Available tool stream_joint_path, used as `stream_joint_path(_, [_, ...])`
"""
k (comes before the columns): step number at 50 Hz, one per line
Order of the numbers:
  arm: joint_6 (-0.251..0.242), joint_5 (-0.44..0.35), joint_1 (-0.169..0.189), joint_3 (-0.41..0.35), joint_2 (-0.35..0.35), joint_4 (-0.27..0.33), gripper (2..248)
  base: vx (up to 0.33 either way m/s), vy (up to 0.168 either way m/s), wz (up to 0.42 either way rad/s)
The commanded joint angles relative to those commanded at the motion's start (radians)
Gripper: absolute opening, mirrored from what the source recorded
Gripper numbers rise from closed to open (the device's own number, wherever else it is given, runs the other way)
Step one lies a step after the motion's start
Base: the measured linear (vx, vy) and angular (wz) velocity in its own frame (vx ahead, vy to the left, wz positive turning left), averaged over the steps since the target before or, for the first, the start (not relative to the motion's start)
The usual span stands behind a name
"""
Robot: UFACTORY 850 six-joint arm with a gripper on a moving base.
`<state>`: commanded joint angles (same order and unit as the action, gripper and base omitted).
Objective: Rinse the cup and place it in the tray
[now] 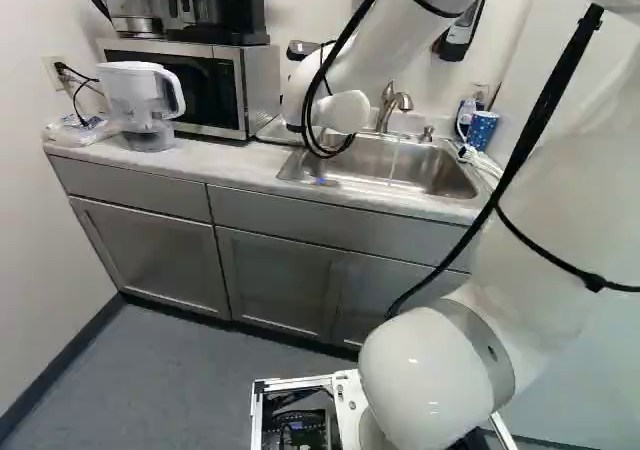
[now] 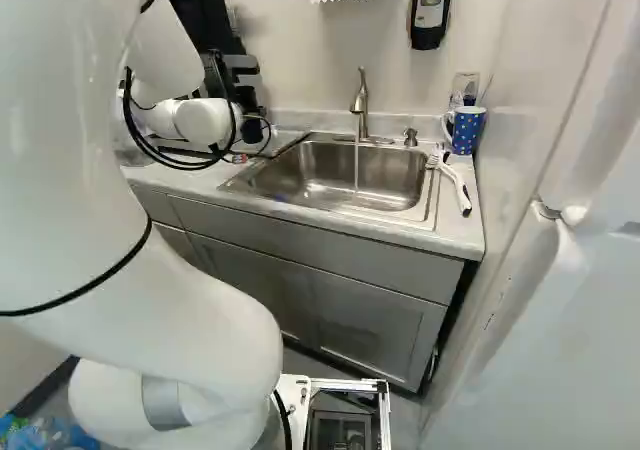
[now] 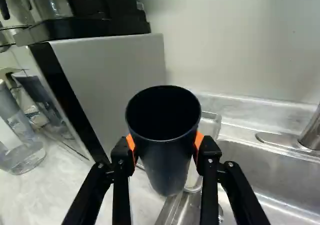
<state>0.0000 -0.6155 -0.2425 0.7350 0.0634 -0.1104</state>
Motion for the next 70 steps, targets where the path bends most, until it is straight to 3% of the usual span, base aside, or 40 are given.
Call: stream_joint_path(70, [0.0, 0.0, 0.215, -0.044, 0.046, 0.0, 124, 0.0, 0.0, 0.0])
